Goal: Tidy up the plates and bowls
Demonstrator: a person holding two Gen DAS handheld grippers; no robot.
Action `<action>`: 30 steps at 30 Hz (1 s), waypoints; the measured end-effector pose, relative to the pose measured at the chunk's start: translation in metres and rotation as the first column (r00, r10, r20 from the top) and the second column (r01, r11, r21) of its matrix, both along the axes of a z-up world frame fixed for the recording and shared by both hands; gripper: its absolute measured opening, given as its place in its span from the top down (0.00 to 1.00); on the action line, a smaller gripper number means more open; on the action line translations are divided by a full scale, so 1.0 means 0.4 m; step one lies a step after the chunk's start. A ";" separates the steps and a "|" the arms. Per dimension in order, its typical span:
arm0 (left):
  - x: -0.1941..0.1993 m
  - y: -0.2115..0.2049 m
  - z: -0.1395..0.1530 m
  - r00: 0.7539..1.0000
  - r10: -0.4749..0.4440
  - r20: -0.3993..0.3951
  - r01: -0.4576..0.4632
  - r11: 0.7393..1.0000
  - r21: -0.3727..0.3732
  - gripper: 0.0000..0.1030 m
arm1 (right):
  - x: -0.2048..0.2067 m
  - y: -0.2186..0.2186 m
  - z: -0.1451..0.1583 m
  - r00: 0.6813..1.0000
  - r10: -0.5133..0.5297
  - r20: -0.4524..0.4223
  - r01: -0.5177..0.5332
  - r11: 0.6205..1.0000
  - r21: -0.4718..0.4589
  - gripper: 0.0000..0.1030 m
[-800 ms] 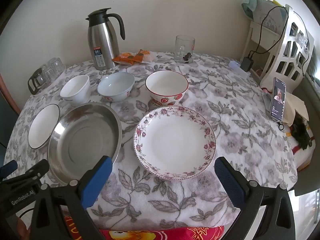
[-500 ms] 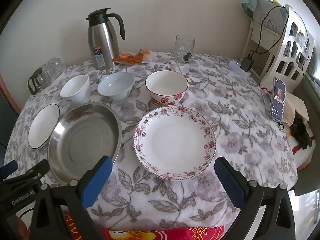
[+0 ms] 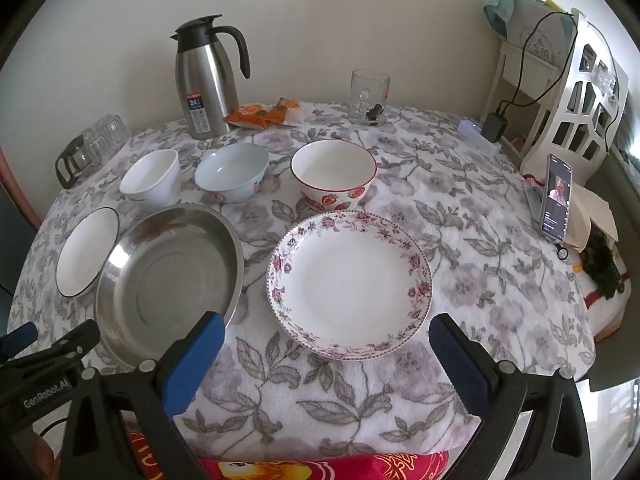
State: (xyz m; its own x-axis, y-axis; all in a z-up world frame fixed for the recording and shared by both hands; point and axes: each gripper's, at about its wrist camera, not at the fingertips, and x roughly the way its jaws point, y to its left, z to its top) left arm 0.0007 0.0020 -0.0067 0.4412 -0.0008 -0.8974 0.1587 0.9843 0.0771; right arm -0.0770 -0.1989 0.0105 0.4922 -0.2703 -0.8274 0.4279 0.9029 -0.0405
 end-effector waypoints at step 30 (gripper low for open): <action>0.002 0.001 -0.008 1.000 0.003 -0.014 -0.003 1.000 -0.004 0.00 | 0.002 -0.001 -0.002 1.000 0.000 -0.003 0.000 1.000 0.002 0.00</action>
State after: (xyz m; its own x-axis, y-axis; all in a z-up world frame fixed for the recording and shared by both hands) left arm 0.0013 0.0026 -0.0097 0.4287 -0.0036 -0.9035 0.1571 0.9851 0.0706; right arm -0.0761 -0.1991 0.0097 0.4895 -0.2692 -0.8294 0.4281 0.9028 -0.0404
